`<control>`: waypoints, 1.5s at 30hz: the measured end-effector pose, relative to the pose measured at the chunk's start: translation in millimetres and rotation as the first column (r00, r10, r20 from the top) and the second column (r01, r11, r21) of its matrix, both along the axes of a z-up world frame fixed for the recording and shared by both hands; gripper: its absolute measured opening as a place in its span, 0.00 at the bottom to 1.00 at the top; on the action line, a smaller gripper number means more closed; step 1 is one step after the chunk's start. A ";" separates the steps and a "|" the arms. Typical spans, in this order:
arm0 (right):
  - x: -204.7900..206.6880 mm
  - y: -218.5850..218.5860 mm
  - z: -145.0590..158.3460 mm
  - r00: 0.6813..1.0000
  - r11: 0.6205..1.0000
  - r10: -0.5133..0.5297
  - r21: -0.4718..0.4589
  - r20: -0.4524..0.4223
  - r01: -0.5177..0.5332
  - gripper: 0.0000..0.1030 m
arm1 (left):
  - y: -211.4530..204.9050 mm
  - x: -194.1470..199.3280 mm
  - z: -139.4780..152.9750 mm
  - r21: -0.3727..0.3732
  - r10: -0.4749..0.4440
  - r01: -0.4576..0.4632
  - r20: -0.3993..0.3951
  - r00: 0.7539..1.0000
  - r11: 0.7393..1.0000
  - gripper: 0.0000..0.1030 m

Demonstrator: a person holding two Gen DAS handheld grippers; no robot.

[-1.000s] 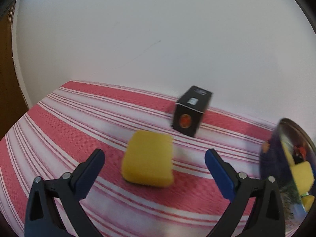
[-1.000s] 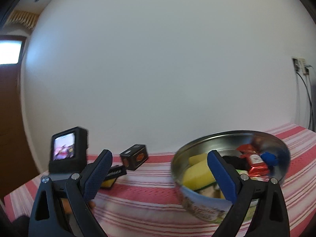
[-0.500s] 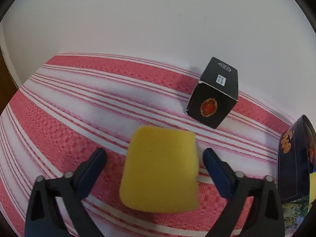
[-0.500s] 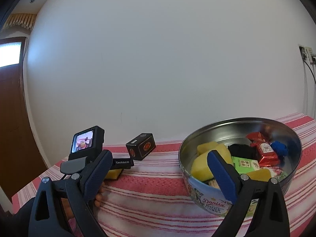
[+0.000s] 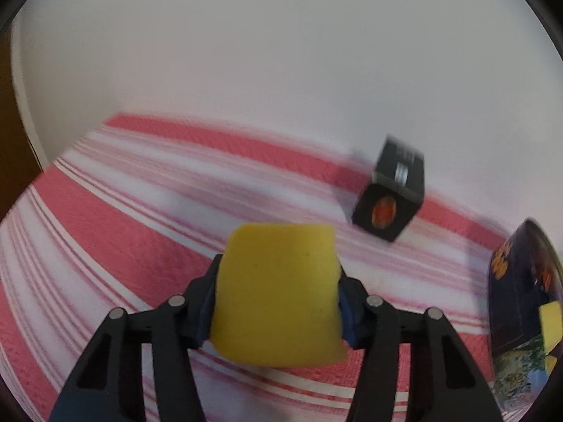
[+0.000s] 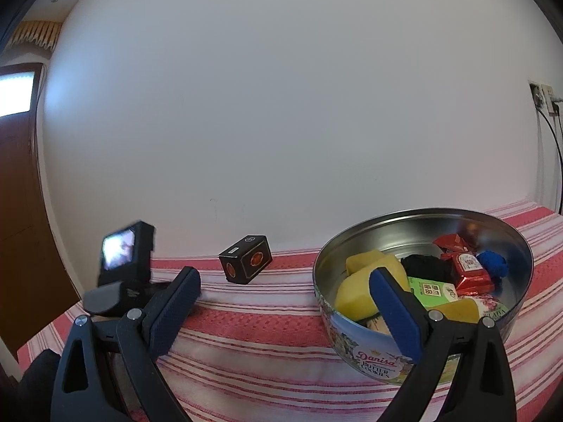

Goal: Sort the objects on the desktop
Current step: 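Grasp the small yellow sponge with the left tool, then grasp the black box with the right tool, then lift and carry the yellow sponge and black box over the tin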

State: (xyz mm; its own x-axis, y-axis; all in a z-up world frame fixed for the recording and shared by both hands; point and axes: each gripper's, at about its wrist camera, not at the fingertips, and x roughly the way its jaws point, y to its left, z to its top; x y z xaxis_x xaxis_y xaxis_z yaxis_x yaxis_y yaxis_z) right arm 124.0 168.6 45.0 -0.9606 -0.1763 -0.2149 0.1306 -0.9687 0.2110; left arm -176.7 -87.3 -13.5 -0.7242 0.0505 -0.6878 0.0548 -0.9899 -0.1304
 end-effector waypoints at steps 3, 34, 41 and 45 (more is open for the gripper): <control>-6.6 -7.8 0.0 1.000 1.000 0.027 0.009 0.010 -0.027 0.96 | -13.0 10.8 19.1 0.004 0.027 -0.026 -0.095 0.995 1.000 0.53; -312.4 -144.1 -62.1 0.772 0.979 -0.201 0.148 0.603 0.139 0.87 | -91.7 -3.4 9.7 -0.067 0.249 -0.257 -0.106 0.963 0.964 0.54; -299.2 -142.9 -59.3 0.799 0.985 -0.150 0.160 0.582 0.069 0.49 | -90.1 -2.4 9.9 -0.065 0.245 -0.252 -0.104 0.964 0.966 0.54; -272.6 -139.5 -52.6 0.838 0.994 -0.064 0.111 0.542 0.005 0.49 | -90.7 -1.3 11.6 -0.057 0.241 -0.248 -0.108 0.965 0.967 0.54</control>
